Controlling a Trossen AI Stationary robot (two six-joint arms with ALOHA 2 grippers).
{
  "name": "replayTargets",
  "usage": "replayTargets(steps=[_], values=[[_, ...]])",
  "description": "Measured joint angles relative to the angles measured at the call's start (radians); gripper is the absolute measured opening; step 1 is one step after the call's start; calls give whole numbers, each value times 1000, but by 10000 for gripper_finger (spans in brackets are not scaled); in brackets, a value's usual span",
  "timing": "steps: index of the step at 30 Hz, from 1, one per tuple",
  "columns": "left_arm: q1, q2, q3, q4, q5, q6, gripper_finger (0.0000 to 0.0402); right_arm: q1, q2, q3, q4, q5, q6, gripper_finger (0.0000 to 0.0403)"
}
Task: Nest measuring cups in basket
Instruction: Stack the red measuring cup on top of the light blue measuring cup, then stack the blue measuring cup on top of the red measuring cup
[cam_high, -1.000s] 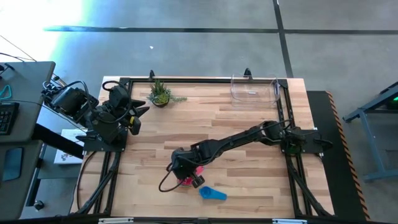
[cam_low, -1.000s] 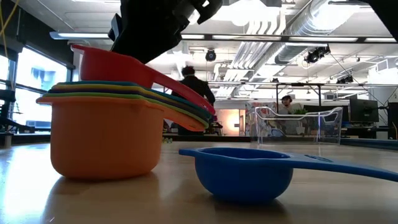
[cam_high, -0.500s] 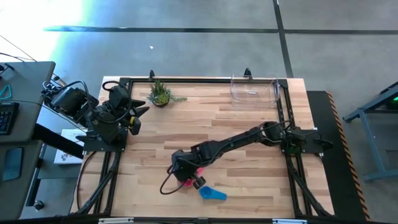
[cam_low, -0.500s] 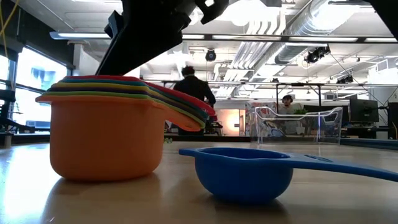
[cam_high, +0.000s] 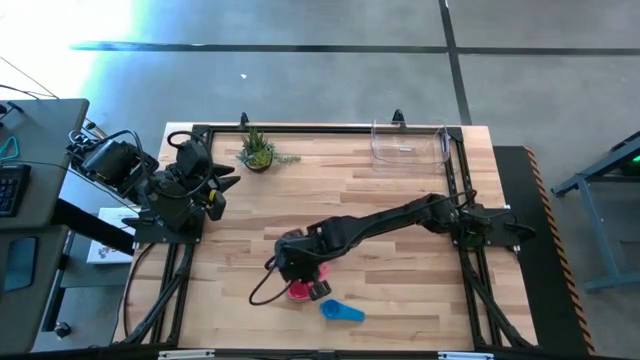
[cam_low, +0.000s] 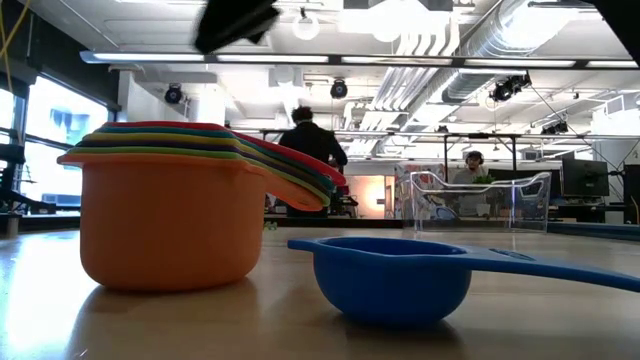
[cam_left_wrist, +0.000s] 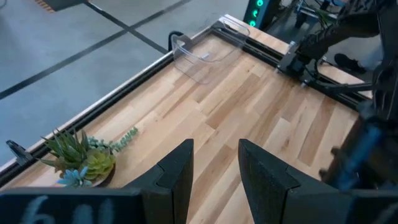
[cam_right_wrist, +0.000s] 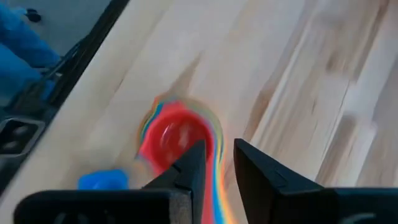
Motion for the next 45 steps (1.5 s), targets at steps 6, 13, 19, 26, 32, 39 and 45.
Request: replayTargets(steps=[6, 13, 19, 26, 32, 39, 45], values=[[0, 0, 0, -1, 7, 5, 115, 25, -2, 17, -224, 2, 135, 73], [0, 0, 0, -1, 7, 27, 115, 101, -2, -140, -217, -5, 176, 73], [0, 0, 0, -1, 7, 45, 115, 126, 0, -274, -77, 10, 231, 73], [0, 0, 0, -1, 1, 45, 115, 85, 0, -335, -18, 18, 267, 73], [0, 0, 0, -1, 0, 45, 115, 55, -1, -335, -7, 41, 258, 73], [0, 0, 0, -1, 0, 45, 115, 38, -3, -335, -33, 11, 259, 73], [0, 0, 0, -1, 40, 44, 115, 43, -59, -334, -106, 26, 284, 73]])
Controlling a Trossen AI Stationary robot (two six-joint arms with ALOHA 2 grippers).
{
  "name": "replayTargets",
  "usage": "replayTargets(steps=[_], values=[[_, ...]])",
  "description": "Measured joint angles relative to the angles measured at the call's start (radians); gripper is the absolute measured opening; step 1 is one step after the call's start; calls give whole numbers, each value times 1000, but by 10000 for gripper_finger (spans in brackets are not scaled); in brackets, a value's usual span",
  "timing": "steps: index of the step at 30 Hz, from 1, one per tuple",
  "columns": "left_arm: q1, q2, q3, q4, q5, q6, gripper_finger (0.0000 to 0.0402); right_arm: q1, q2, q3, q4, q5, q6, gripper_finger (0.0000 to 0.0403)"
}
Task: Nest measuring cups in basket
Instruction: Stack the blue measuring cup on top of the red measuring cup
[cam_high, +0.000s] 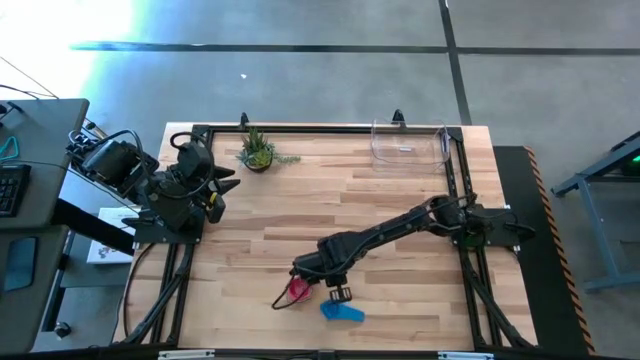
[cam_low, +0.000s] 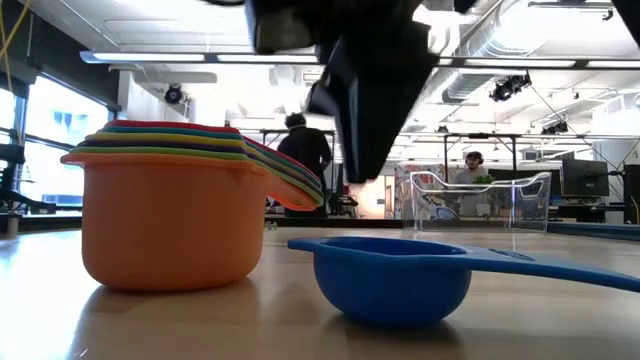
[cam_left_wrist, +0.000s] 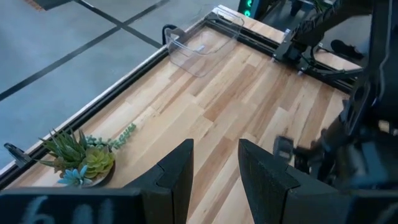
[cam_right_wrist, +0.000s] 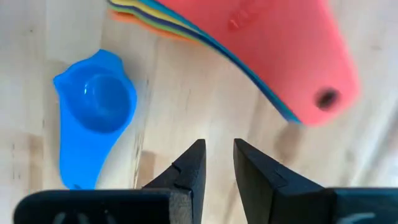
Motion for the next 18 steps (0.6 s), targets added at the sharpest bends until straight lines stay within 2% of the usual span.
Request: replayTargets(steps=[10, 18], values=[[0, 12, 0, 10, 26, -2, 115, -11, -178, 2, -140, 195, 109, 73], [-1, 120, 0, 31, 84, -1, 115, -23, -350, 2, -193, 394, 195, 73]])
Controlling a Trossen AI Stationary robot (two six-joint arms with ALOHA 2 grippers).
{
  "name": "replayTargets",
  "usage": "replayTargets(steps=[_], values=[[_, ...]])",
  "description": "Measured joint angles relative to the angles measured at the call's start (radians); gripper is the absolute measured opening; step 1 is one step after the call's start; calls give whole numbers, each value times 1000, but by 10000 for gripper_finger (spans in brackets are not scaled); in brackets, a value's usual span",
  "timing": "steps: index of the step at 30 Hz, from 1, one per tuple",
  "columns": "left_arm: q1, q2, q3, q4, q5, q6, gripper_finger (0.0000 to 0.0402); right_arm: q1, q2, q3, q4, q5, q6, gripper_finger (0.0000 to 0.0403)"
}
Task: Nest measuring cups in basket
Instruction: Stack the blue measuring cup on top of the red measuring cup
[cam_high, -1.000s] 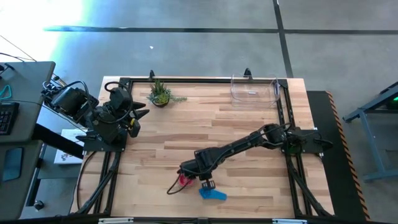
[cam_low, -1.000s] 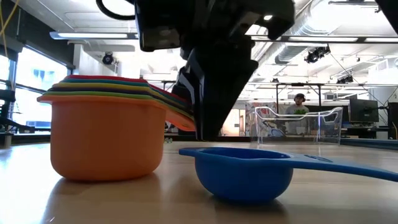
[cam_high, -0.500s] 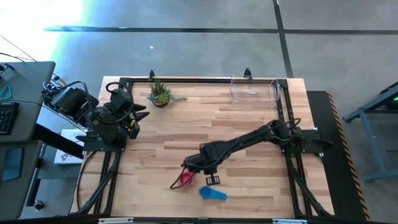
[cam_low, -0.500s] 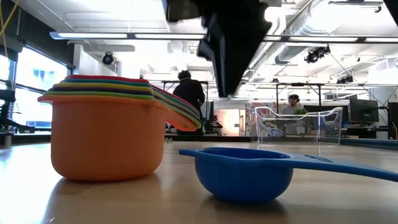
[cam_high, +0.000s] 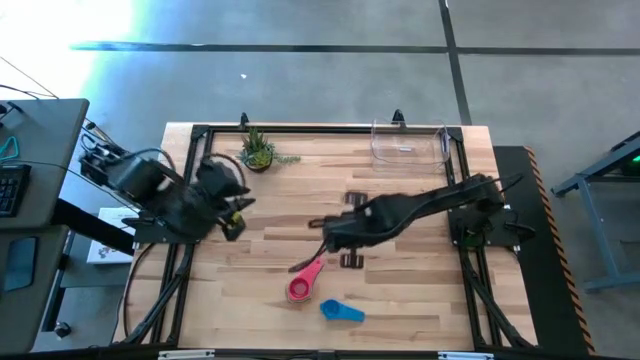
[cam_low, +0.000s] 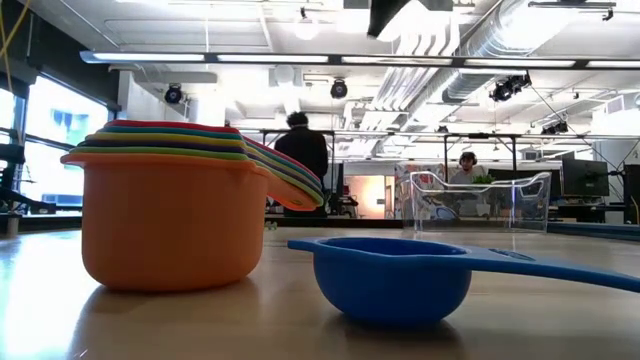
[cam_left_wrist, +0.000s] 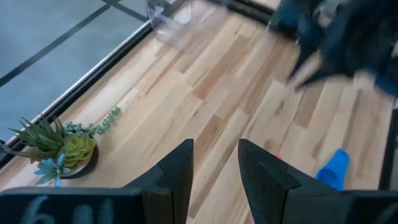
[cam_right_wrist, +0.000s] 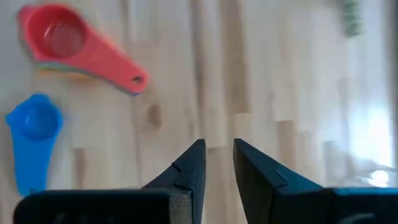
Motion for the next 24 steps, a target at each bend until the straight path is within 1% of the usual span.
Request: replayTargets(steps=[5, 7, 11, 18, 24], values=[[-14, 84, 0, 35, 7, 3, 115, -20, -90, 0, -42, 94, 56, 73], [-14, 118, 0, 71, 13, 32, 115, -29, -120, 0, -59, 120, 71, 73], [-14, 186, 0, 178, 62, 121, 115, -44, -170, 0, -102, 175, 102, 73], [-12, 292, 0, 419, 138, 294, 115, -67, -226, 0, -184, 202, 136, 73], [-12, 379, 0, 626, 222, 359, 115, -68, -242, 0, -194, 214, 125, 73]])
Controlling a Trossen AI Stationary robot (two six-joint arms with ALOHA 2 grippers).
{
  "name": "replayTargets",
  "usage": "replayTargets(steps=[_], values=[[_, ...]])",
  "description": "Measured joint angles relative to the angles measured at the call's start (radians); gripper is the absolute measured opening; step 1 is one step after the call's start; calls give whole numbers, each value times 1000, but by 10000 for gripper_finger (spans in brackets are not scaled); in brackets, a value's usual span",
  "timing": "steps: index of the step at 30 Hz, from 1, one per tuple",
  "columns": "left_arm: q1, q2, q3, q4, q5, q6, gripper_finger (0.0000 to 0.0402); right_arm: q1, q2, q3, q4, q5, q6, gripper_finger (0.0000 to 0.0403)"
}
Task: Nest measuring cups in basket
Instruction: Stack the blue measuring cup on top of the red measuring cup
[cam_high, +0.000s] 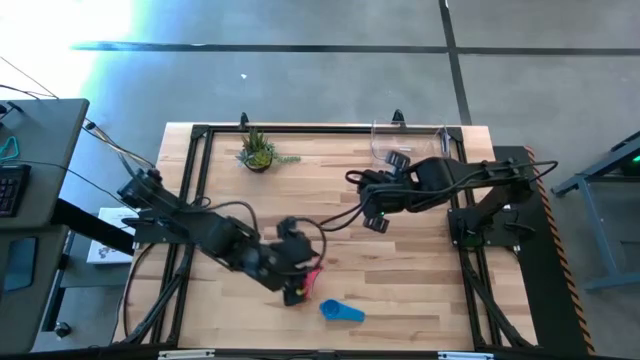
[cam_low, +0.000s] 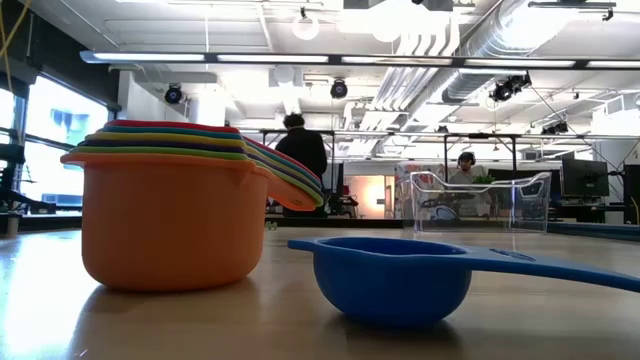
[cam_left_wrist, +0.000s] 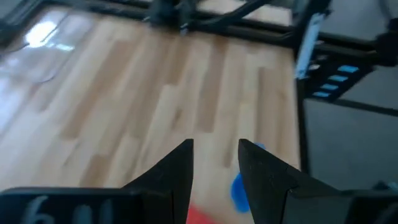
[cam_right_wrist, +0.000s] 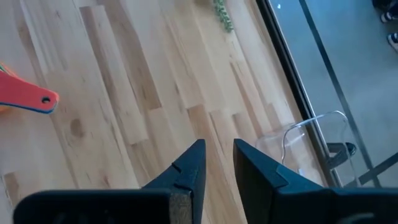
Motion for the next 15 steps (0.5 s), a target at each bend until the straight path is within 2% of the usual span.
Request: replayTargets(steps=[5, 9, 15], values=[[14, 88, 0, 149, 63, 94, 115, -1, 0, 0, 0, 10, -32, 73], [41, 154, 0, 188, 155, 112, 115, -3, 0, 0, -2, 7, -34, 73], [74, 239, 0, 186, 240, 112, 115, -9, -1, 0, -16, 7, -34, 73]])
